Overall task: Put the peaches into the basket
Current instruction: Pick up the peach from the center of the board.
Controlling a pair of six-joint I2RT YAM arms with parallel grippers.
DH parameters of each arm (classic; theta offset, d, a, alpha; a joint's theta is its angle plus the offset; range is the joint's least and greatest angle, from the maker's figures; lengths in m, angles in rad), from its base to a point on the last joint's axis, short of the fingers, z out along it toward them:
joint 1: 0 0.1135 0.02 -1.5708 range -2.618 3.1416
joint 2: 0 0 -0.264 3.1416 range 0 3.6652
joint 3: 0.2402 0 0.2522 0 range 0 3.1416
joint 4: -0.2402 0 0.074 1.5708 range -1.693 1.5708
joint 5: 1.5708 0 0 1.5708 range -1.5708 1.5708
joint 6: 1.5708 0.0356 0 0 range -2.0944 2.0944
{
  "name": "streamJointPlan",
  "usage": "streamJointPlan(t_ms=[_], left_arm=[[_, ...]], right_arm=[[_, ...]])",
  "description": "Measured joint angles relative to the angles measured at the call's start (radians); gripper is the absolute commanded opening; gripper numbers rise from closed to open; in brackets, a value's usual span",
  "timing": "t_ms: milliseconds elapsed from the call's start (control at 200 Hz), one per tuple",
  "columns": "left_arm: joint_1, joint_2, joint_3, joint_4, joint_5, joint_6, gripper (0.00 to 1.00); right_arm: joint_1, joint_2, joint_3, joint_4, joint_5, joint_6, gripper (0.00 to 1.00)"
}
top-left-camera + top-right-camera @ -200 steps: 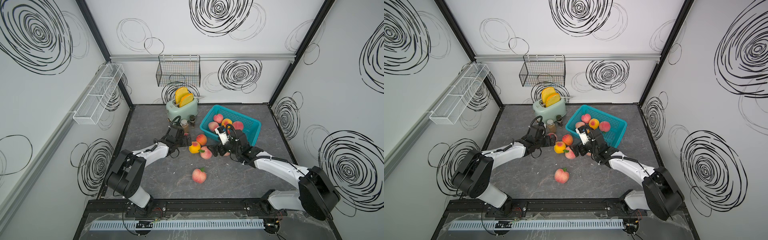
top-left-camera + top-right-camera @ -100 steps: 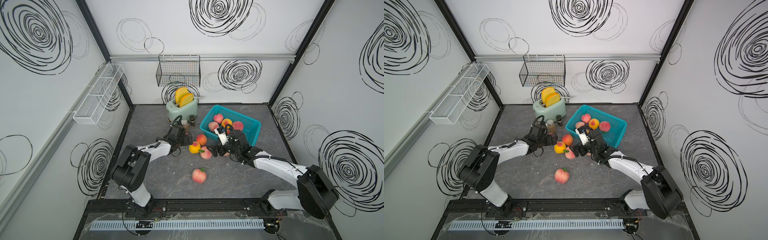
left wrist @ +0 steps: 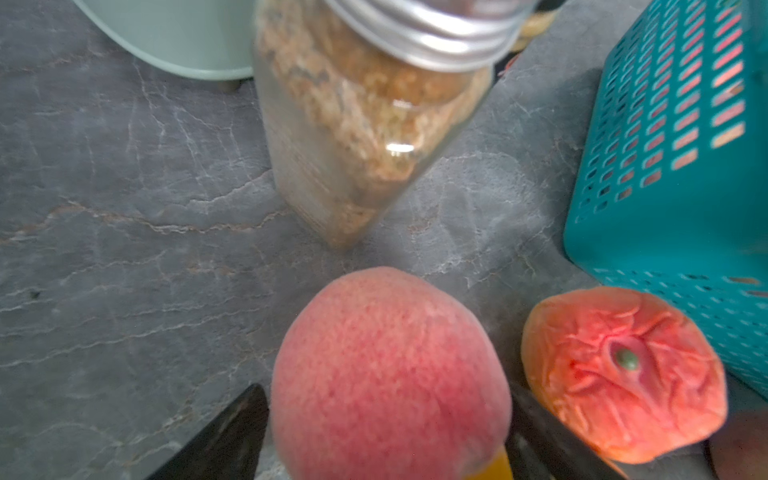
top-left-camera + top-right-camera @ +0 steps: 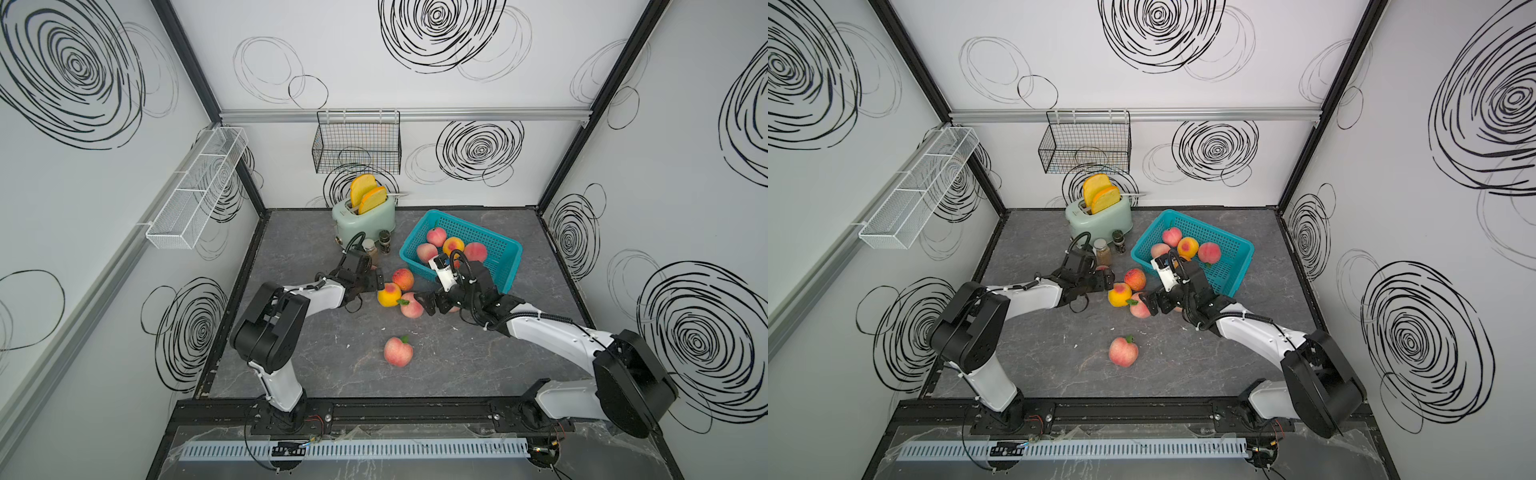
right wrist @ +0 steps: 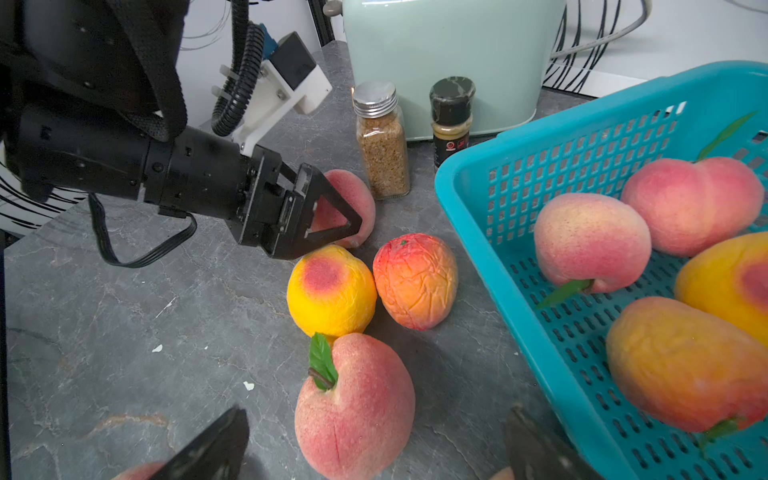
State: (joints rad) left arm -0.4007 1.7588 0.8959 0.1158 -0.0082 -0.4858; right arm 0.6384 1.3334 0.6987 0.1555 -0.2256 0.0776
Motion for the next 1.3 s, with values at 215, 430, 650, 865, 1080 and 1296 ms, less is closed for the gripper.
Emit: streamJointPlan(t_ms=[215,430,650,865,1080,1296], left_arm=[[0.003,0.008,0.000,0.008,0.004,-0.001,0.74],[0.004,0.008,0.000,0.007,0.004,0.003,0.66],[0.004,-0.004,0.000,-0.008,0.003,0.005,0.65],[0.003,-0.076,0.000,-0.029,0.000,0.008,0.64],[-0.004,-0.185,-0.007,-0.071,-0.005,0.014,0.64],[-0.041,-0.307,-0.014,-0.138,0.039,0.017,0.64]], right_arm=[[0.000,0.000,0.000,0.010,0.000,-0.002,0.99],[0.000,0.005,0.000,0.011,0.000,-0.003,0.99],[0.000,0.005,0.000,0.011,0.000,-0.003,0.99],[0.000,0.004,0.000,0.011,0.000,-0.003,0.99],[0.000,-0.019,-0.002,0.011,-0.001,-0.004,0.99],[0.000,-0.068,-0.008,0.010,-0.014,-0.011,0.99]])
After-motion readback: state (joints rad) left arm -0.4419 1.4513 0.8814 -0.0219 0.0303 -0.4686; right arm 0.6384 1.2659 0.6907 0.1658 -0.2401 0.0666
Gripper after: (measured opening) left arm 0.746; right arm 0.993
